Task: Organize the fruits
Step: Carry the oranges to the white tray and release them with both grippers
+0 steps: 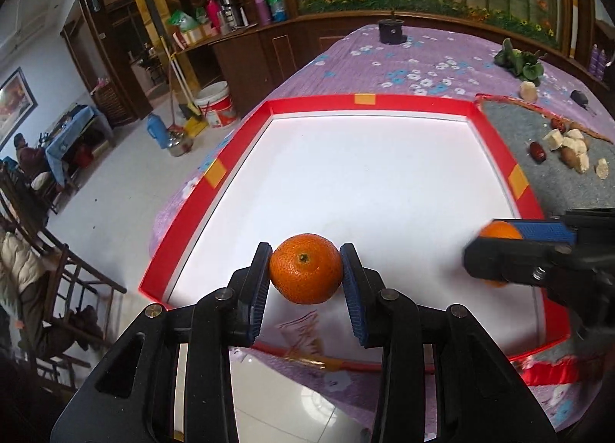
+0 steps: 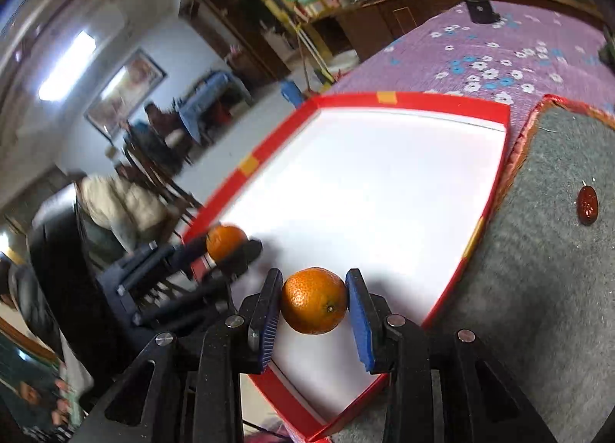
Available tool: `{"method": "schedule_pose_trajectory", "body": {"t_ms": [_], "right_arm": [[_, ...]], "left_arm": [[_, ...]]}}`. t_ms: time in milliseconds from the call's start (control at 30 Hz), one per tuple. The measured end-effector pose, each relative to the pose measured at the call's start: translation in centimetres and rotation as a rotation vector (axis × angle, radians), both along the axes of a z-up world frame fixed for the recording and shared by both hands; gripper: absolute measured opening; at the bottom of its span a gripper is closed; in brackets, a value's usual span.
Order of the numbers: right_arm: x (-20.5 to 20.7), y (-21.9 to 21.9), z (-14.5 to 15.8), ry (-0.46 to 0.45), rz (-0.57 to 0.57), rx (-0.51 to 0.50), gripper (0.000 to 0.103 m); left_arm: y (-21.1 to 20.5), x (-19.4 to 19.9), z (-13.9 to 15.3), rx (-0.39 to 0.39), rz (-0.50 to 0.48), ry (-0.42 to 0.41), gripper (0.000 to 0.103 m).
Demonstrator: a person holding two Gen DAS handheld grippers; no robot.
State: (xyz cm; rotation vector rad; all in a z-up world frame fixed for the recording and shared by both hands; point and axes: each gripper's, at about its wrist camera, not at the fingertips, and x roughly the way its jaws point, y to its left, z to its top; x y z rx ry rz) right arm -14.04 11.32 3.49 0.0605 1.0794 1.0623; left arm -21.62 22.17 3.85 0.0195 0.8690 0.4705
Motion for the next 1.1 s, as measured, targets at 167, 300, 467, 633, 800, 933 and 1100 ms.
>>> {"method": "schedule_pose_trajectory", "body": {"t_ms": [167, 300, 467, 633, 800, 933, 1100], "right_arm": [[0.1, -3.1, 2.3, -0.037, -0.007, 0.134, 0.054], [1.2, -7.6, 3.9, -0.161, -0.173, 0.190, 0.057], [2.2, -10.2, 2.8, -0.247, -0.357, -0.016, 0.057], [1.8, -10.5, 0.8, -0.233, -0.381, -0.191, 0.057], [-0.9, -6.2, -0.3, -0.200, -0.199, -0.244, 0.056], [-3.4, -3.5, 0.3, -0.212, -0.070, -0.219, 0.054], [-2.5, -5.6, 3.0, -0.261, -0.133, -0.147, 0.054]], "left_arm": [[0.1, -0.7, 0.0, 0.109, 0.022, -0.012, 0.063], [0.4, -1.6, 0.4, 0.109, 0.032, -0.075, 0.063], [2.6, -1.1, 0.6, 0.024, 0.118, -0.153, 0.067], [4.3, 0.0, 0.7, -0.021, 0.136, -0.215, 0.067], [5.7, 1.4, 1.1, -0.040, 0.130, -0.270, 0.067], [7.3, 2.2, 0.8, -0.034, 0.135, -0.254, 0.067], [4.9, -1.5, 3.2, 0.047, 0.089, -0.347, 0.067]]}}
